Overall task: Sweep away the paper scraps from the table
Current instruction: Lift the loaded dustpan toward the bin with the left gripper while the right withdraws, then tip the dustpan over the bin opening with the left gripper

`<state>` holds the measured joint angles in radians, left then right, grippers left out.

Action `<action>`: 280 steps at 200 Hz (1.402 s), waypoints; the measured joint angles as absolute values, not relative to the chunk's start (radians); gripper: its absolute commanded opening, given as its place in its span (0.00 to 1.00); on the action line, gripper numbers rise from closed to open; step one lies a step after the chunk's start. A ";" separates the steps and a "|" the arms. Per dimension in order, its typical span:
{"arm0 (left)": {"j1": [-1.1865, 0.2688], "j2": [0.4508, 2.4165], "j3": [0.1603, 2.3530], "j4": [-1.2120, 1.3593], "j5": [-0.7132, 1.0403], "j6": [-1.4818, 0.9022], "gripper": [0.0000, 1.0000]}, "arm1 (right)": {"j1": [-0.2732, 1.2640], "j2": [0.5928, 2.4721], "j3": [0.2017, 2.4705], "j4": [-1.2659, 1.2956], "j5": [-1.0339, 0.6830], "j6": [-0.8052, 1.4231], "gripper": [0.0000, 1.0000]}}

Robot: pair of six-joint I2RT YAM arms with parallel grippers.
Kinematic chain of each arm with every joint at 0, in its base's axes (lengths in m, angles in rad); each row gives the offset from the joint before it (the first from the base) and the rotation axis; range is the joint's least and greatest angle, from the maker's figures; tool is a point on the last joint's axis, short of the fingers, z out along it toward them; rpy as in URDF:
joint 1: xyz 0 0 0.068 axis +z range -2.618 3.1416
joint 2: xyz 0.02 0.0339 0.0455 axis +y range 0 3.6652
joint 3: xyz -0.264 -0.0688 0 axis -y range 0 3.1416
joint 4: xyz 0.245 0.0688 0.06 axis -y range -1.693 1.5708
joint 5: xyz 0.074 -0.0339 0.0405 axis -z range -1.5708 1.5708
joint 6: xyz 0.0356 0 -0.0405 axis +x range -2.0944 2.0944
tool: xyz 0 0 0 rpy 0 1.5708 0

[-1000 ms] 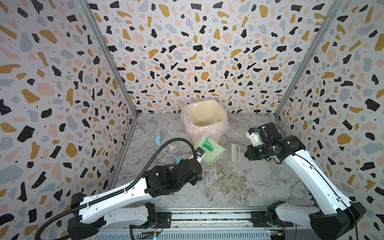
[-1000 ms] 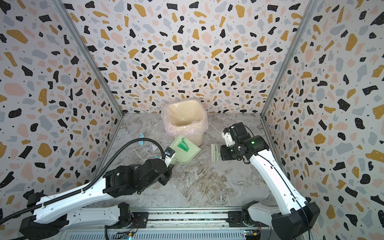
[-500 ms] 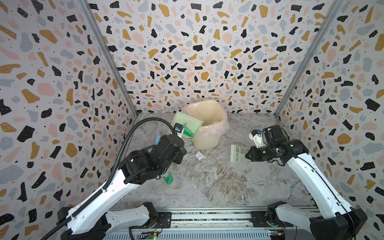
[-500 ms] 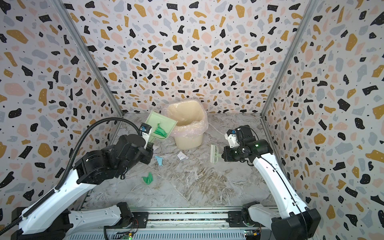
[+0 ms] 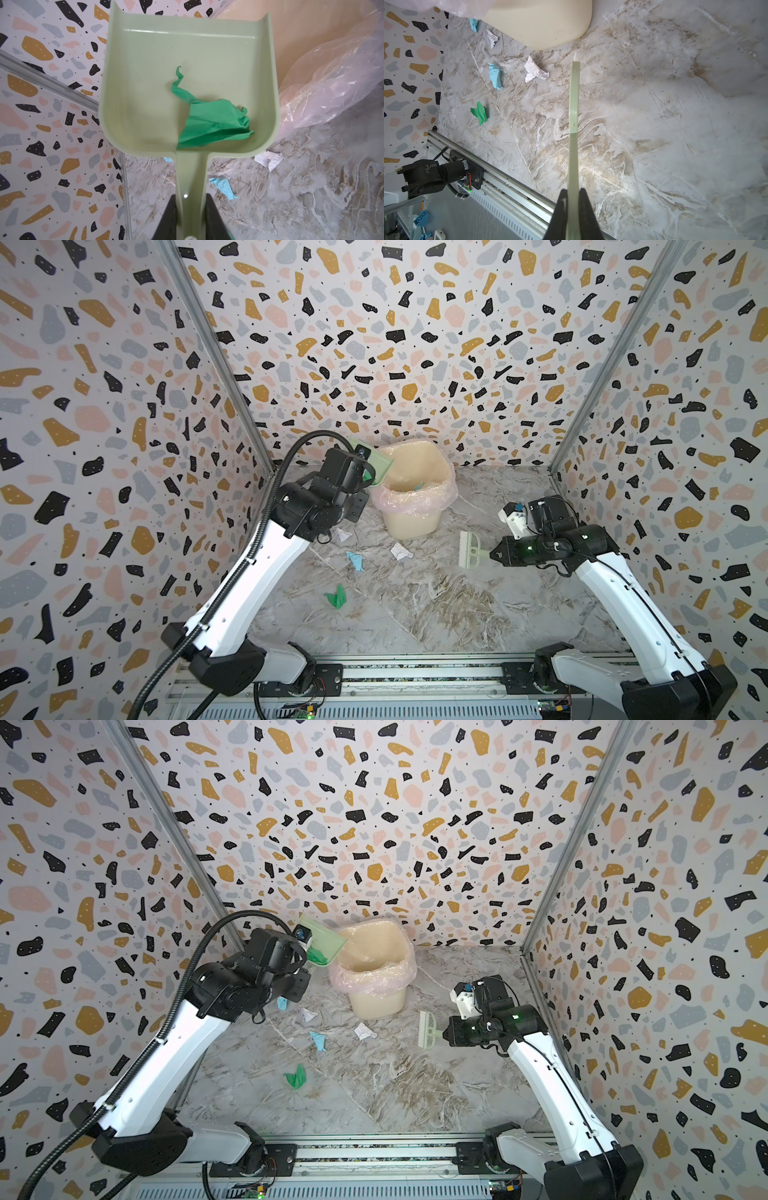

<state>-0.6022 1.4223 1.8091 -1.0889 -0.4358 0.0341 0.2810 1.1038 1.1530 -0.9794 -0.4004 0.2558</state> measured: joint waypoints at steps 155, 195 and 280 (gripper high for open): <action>-0.665 1.761 2.010 -1.122 -0.722 0.303 0.00 | 0.234 1.099 1.105 -0.974 -0.424 0.211 0.00; -0.742 1.790 2.013 -1.075 -0.873 0.440 0.00 | 0.219 1.099 1.104 -0.975 -0.434 0.194 0.00; -0.814 1.821 1.961 -0.857 -1.098 0.773 0.00 | 0.191 1.099 1.087 -0.976 -0.457 0.163 0.00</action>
<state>-0.8139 1.8214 1.9614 -0.8566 -1.0985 0.7731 0.1909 1.0992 1.0870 -0.9760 -0.4568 0.1635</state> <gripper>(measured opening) 0.201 0.098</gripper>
